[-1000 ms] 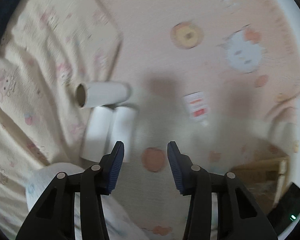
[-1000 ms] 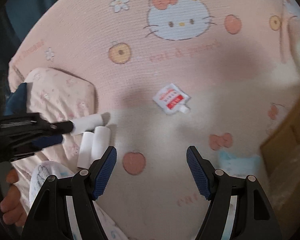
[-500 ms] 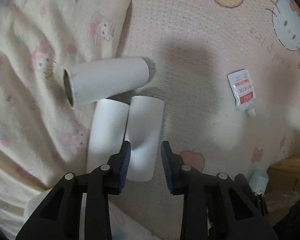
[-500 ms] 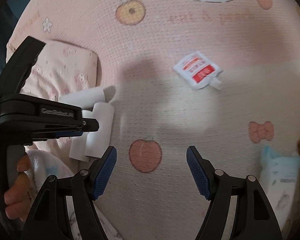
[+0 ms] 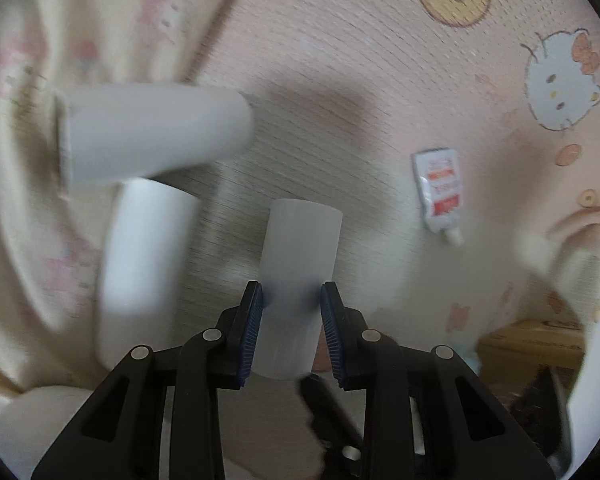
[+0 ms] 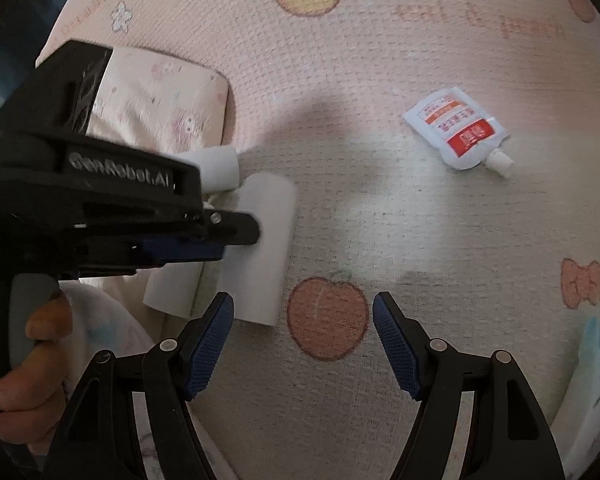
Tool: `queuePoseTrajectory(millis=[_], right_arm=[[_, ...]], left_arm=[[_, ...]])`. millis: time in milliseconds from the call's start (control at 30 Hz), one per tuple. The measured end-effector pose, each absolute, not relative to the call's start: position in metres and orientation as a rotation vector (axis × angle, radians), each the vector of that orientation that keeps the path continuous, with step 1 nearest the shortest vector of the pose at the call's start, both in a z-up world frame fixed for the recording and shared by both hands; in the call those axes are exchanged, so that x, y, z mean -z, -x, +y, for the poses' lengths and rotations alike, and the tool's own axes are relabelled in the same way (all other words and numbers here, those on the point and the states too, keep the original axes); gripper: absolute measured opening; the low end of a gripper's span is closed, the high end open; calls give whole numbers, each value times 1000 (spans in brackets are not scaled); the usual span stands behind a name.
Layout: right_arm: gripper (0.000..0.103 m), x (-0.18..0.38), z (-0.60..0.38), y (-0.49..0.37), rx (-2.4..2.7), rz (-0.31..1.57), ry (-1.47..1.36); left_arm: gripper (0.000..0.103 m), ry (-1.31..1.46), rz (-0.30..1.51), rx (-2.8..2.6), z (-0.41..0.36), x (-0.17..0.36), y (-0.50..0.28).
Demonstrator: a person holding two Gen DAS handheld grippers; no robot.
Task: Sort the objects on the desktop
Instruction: 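Close the left gripper on an upright white paper tube, then lift the white tube with the left gripper and carry it to the cardboard box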
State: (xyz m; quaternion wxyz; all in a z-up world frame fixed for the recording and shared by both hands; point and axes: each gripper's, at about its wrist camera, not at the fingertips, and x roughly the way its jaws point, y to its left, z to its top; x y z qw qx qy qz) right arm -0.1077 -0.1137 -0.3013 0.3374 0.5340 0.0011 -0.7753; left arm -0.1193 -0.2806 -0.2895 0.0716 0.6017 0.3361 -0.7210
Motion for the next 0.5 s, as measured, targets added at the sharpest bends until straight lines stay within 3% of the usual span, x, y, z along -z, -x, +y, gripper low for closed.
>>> queuePoseTrajectory(millis=[100,233,500], right_arm=[[67,309,-113,111,2004,-29,-1398],[48,311,-107,116,1954,-119,-1396],[43,313,-109,120,1983,-63,-1455]], left_arm=[[33,-1818,1065,2190,-277,295,118],[32,-1799,1112,2211,-272,290,128],[29,-1864,1124,2281,-251,292,133]])
